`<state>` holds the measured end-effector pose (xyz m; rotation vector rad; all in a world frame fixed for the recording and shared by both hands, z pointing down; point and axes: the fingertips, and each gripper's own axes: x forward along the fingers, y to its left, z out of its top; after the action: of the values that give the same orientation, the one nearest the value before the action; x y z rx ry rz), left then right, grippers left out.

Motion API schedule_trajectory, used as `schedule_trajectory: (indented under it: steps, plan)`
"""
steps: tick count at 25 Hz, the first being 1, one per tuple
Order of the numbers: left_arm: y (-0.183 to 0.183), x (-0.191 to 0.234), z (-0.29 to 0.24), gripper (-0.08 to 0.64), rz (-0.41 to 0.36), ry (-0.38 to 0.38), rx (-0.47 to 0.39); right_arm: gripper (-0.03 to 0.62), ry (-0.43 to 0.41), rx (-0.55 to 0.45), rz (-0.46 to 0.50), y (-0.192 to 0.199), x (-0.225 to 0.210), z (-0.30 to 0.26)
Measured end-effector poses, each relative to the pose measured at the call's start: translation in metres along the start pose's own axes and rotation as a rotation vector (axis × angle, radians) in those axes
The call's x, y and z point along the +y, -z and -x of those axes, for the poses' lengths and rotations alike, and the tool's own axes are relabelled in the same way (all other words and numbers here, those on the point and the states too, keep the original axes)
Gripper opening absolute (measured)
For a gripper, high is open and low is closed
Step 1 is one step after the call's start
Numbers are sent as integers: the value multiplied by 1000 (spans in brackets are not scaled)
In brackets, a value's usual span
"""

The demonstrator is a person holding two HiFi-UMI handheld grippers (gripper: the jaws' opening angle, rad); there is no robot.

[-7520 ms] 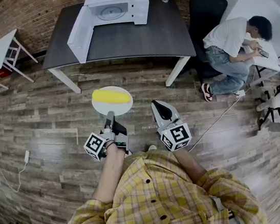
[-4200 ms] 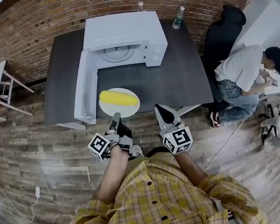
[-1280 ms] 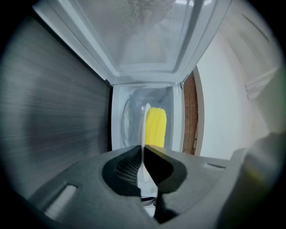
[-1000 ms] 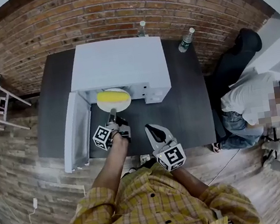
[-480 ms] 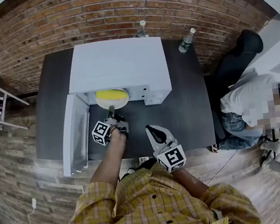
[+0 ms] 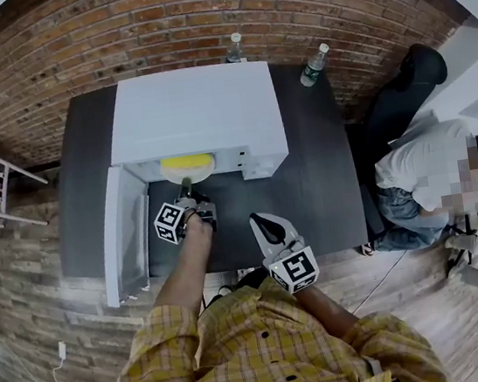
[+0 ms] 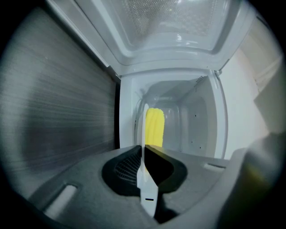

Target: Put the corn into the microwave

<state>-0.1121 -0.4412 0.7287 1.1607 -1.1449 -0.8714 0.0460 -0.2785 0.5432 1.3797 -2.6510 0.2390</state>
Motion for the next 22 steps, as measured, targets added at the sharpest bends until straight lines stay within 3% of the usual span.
schedule_trajectory:
  steps: [22]
  plan:
    - [0, 2, -22, 42, 21, -97, 8, 0, -26, 6, -56, 4, -1, -5]
